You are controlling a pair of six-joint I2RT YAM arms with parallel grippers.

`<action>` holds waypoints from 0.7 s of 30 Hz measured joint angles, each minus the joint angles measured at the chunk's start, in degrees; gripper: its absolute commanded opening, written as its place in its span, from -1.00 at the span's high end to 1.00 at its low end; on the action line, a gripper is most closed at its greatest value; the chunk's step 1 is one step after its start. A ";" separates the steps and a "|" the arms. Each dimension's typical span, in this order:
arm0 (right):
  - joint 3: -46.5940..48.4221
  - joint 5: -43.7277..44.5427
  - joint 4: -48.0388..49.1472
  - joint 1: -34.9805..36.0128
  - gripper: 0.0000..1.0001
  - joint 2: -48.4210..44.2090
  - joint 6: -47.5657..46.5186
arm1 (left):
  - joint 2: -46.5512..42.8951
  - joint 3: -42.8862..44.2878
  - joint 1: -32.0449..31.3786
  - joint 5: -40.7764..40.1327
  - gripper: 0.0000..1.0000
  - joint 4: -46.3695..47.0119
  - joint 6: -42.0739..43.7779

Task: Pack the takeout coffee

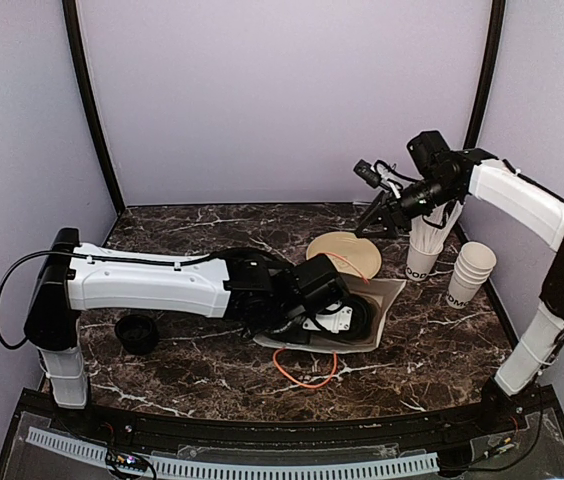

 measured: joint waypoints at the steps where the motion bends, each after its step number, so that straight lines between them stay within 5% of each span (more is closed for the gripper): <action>1: -0.50 0.52 1.31 0.00 -0.07 0.98 0.66 | 0.04 0.04 0.02 -0.07 0.16 -0.02 -0.02; 12: -0.31 11.13 10.84 3.50 0.13 21.68 5.25 | 0.09 0.22 0.02 -0.39 0.16 -0.15 -0.02; 21: -0.07 15.34 11.17 9.31 0.14 24.74 2.45 | 0.09 0.15 0.02 -0.24 0.16 -0.17 -0.66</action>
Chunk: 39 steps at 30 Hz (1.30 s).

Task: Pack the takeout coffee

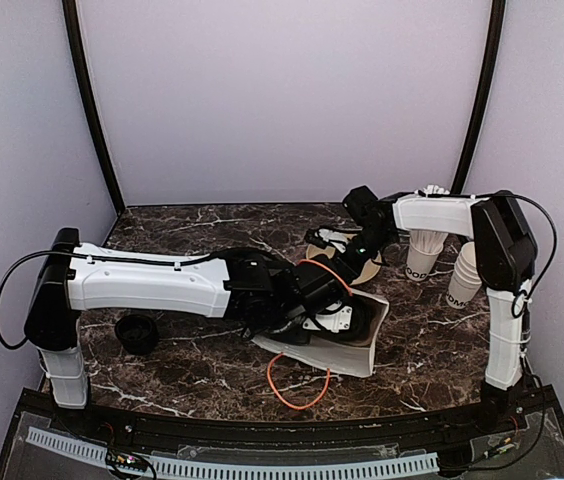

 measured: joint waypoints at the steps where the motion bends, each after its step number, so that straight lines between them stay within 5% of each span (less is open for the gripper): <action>1: 0.04 0.07 -0.09 0.04 0.14 0.02 -0.33 | -0.02 -0.04 0.00 0.02 0.16 -0.02 -0.11; 21: 5.25 -1.07 -4.04 2.08 0.10 8.07 -0.70 | -4.24 -6.47 -0.02 -0.09 0.18 2.75 -0.52; 33: 6.97 -10.88 -10.51 5.88 0.09 10.91 -6.01 | -4.33 -0.52 -1.29 4.92 0.17 -11.15 -5.77; 39: 10.58 -15.80 -17.66 6.64 -0.13 13.66 -9.70 | -4.35 2.36 -1.92 9.46 0.18 -17.07 -8.94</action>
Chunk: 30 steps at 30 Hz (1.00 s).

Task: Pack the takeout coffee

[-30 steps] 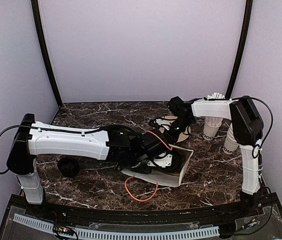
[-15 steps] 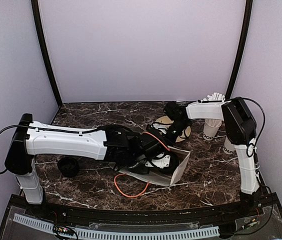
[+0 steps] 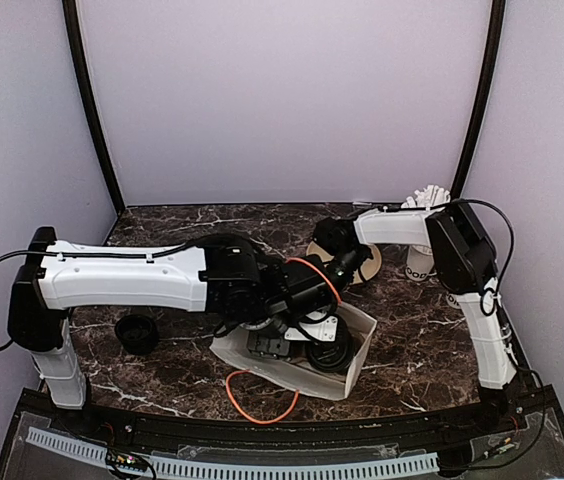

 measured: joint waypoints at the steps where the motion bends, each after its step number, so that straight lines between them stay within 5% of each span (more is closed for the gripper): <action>1: 0.55 -0.31 -1.01 -0.22 -0.16 0.28 -0.61 | 0.00 0.11 -0.02 0.31 0.18 -0.28 0.00; 10: 5.88 1.09 -9.40 -8.52 -0.29 -0.74 -2.14 | 2.34 2.89 0.46 1.49 0.18 -0.76 0.83; 18: 7.56 4.46 -12.70 -11.65 -0.29 -12.04 -3.04 | 5.68 7.63 2.78 5.14 0.25 -2.91 2.47; 30: 4.57 6.19 -18.58 -14.75 -0.28 -22.53 -8.50 | 10.43 14.97 9.18 18.40 0.27 -5.79 2.95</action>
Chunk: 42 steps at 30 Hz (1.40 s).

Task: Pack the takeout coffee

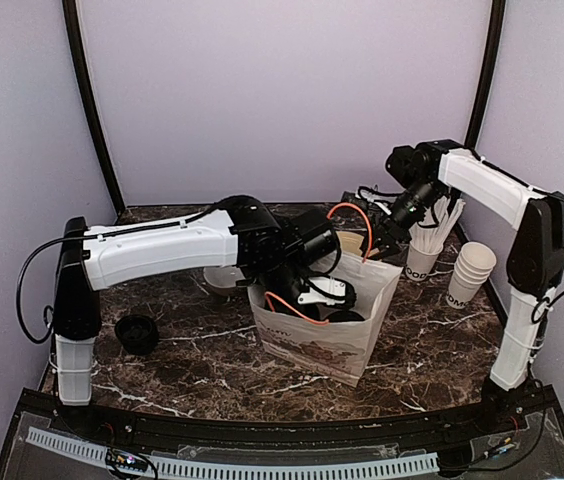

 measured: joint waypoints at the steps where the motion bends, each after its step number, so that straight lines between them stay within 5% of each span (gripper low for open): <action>1: -0.74 0.02 -0.31 0.00 -0.28 -0.63 -0.26 | 0.28 0.31 0.33 0.72 0.28 -0.02 -0.09; 12: -5.16 -0.81 -0.81 -0.28 -0.27 -4.24 -1.42 | 2.47 2.69 0.92 1.49 0.25 -0.63 -0.98; 26: -7.06 -1.22 1.11 -0.28 -0.27 -9.01 1.53 | 3.02 2.69 -4.76 -8.26 0.22 -0.90 -5.27; 33: -5.33 -1.25 0.96 -0.28 -0.28 -9.01 2.08 | 2.80 2.71 -4.66 -8.33 -0.36 -1.01 -6.12; 42: -4.15 -1.25 0.92 -0.28 -0.30 -9.01 2.27 | 1.14 3.82 -4.66 -8.92 -0.68 -1.77 -8.26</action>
